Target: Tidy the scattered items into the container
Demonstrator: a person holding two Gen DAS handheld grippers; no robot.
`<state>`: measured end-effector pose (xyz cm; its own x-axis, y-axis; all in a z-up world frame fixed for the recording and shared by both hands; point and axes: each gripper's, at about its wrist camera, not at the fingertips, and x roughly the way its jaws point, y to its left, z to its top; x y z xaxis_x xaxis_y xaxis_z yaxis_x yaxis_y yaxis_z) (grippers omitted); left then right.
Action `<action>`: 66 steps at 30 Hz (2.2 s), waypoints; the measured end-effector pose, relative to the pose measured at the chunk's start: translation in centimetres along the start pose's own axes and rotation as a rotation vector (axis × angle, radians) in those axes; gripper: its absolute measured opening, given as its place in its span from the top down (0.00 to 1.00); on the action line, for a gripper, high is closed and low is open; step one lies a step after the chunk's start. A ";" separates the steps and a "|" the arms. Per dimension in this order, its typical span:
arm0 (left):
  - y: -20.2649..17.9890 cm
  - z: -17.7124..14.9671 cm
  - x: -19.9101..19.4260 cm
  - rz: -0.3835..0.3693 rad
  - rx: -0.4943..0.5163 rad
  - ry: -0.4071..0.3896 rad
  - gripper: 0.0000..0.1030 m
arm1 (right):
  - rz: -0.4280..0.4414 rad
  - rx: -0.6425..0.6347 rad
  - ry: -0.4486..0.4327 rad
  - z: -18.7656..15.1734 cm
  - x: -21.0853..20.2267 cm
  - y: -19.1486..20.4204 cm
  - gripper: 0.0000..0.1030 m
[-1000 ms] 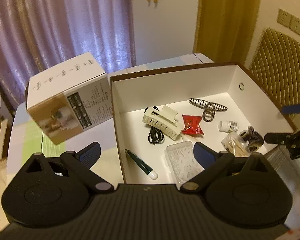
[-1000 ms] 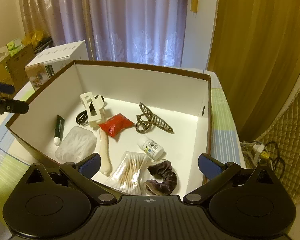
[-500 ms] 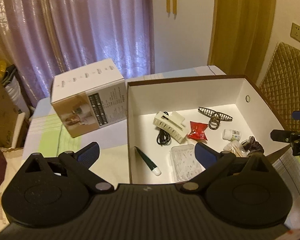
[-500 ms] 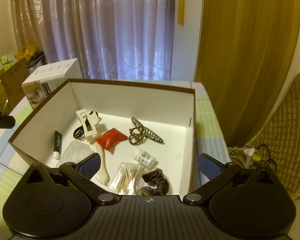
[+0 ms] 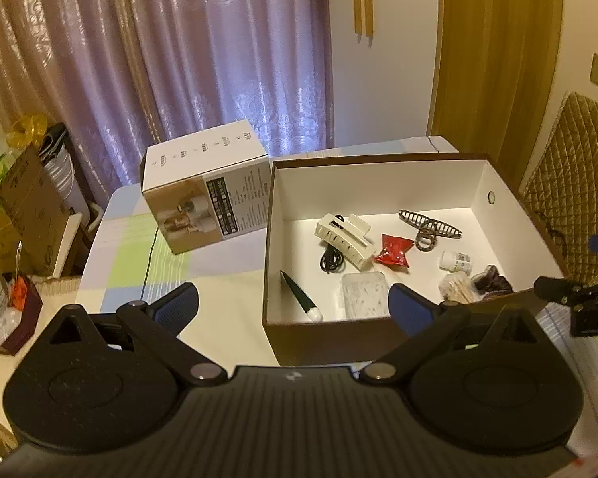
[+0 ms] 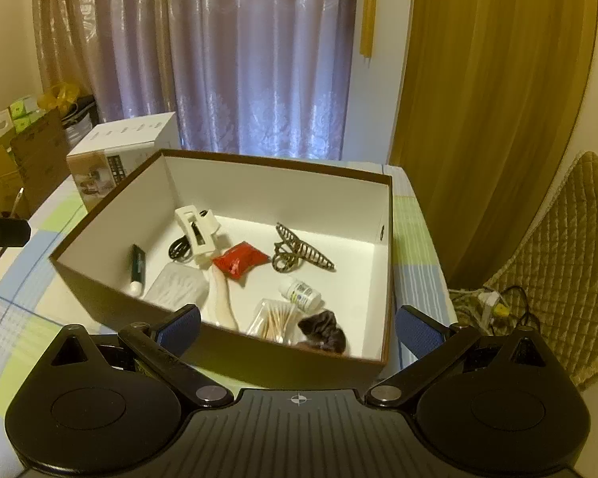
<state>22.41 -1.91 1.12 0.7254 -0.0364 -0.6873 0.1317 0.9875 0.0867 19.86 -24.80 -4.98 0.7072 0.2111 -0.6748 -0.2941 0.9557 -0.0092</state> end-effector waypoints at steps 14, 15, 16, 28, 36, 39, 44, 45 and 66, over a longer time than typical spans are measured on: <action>-1.9 -2.4 -4.1 0.023 -0.040 0.009 0.03 | 0.031 0.026 0.025 -2.0 -3.4 0.9 0.02; -2.0 -2.6 -4.3 0.023 -0.043 0.010 0.03 | 0.033 0.025 0.026 -2.1 -3.6 1.0 0.02; -2.0 -2.7 -4.5 0.025 -0.045 0.012 0.03 | 0.034 0.024 0.026 -2.2 -3.8 1.1 0.02; -2.7 -4.1 -6.6 0.050 -0.060 0.021 0.03 | 0.057 0.011 0.022 -2.9 -5.5 1.5 0.02; -3.4 -4.9 -7.6 0.061 -0.057 0.026 0.03 | 0.068 0.011 0.017 -3.5 -6.4 1.5 0.02; -3.7 -5.3 -7.9 0.061 -0.058 0.030 0.03 | 0.067 0.011 0.011 -3.6 -6.7 1.4 0.02; -4.3 -5.8 -8.3 0.061 -0.057 0.033 0.03 | 0.067 0.005 0.005 -3.8 -7.2 1.2 0.02; -4.4 -5.9 -8.4 0.062 -0.055 0.033 0.03 | 0.065 0.004 0.005 -3.9 -7.3 1.2 0.02; -5.8 -7.6 -9.5 0.065 -0.047 0.044 0.03 | 0.058 -0.011 -0.006 -5.3 -8.9 0.9 0.02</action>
<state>9.62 -6.09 1.72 0.7009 0.0336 -0.7124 0.0526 0.9937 0.0987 9.89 -26.93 -2.88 0.6928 0.2673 -0.6698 -0.3416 0.9396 0.0216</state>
